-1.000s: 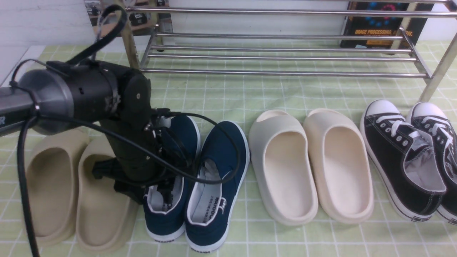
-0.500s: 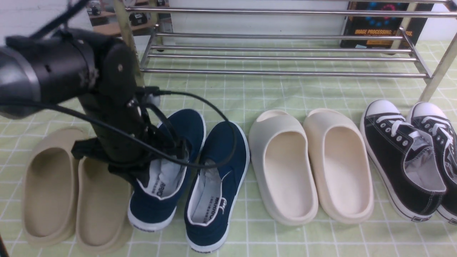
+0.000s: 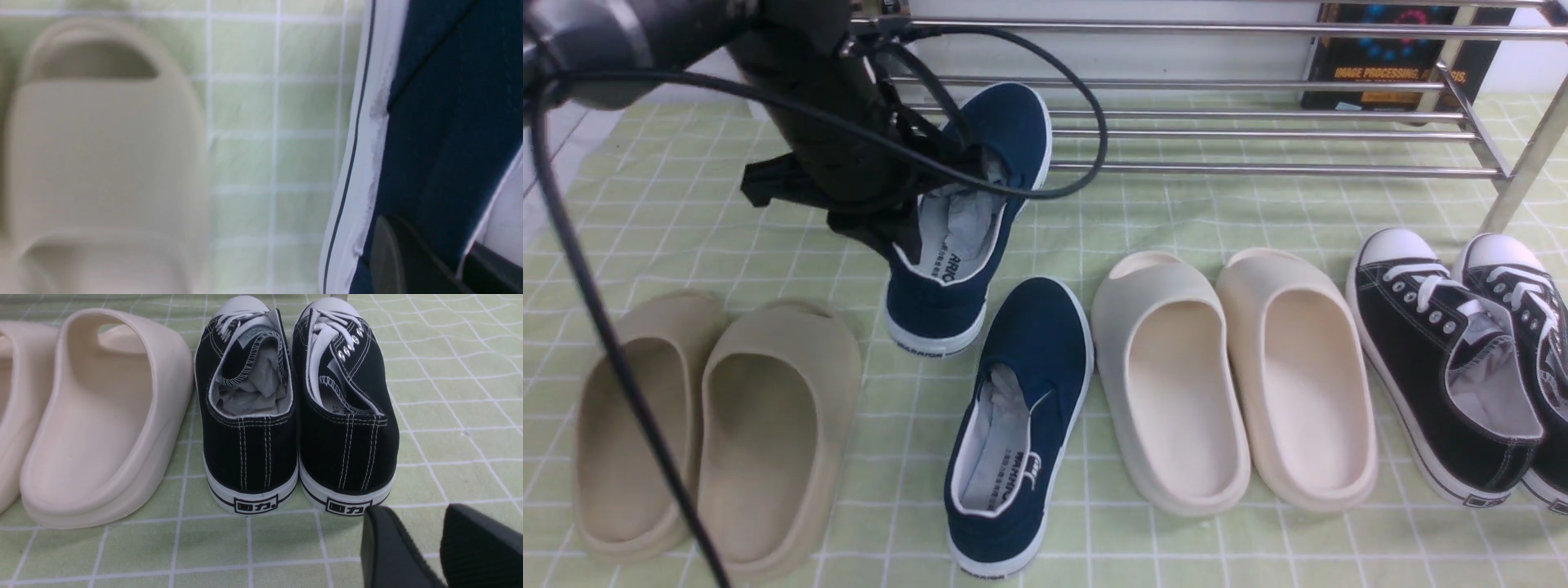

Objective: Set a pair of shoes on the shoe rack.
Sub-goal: Use the left arm to put a shoe into the shoe rack

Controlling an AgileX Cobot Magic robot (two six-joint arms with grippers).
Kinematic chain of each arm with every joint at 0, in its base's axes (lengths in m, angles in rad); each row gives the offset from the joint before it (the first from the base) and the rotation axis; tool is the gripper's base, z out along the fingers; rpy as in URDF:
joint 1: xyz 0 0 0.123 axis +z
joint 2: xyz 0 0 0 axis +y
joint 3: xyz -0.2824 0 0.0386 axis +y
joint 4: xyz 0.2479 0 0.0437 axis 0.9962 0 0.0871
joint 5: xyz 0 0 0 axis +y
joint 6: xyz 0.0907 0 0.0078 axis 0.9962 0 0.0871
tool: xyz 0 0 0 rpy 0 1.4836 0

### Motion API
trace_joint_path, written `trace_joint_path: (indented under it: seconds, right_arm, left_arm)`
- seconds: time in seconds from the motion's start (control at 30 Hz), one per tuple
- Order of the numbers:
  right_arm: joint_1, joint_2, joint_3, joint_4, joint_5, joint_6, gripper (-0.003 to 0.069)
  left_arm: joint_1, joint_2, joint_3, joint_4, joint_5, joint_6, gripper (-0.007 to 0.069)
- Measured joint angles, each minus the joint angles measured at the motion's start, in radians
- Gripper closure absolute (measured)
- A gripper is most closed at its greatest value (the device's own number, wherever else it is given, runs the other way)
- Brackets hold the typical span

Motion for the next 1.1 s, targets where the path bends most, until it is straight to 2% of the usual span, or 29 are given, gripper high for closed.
trace_joint_path:
  seconds: [0.3, 0.53, 0.8, 1.1]
  right_arm:
    - [0.000, 0.000, 0.000, 0.000, 0.000, 0.000, 0.0419]
    - [0.000, 0.000, 0.000, 0.000, 0.000, 0.000, 0.0419]
    - [0.000, 0.000, 0.000, 0.000, 0.000, 0.000, 0.0419]
    - [0.000, 0.000, 0.000, 0.000, 0.000, 0.000, 0.0419]
  left_arm:
    - [0.073, 0.271, -0.330, -0.066, -0.012, 0.001, 0.0610]
    - [0.078, 0.403, -0.547, -0.065, -0.011, 0.001, 0.0610]
    - [0.078, 0.458, -0.608, 0.015, -0.019, 0.001, 0.0610]
    - [0.078, 0.475, -0.615, 0.028, -0.084, 0.002, 0.0610]
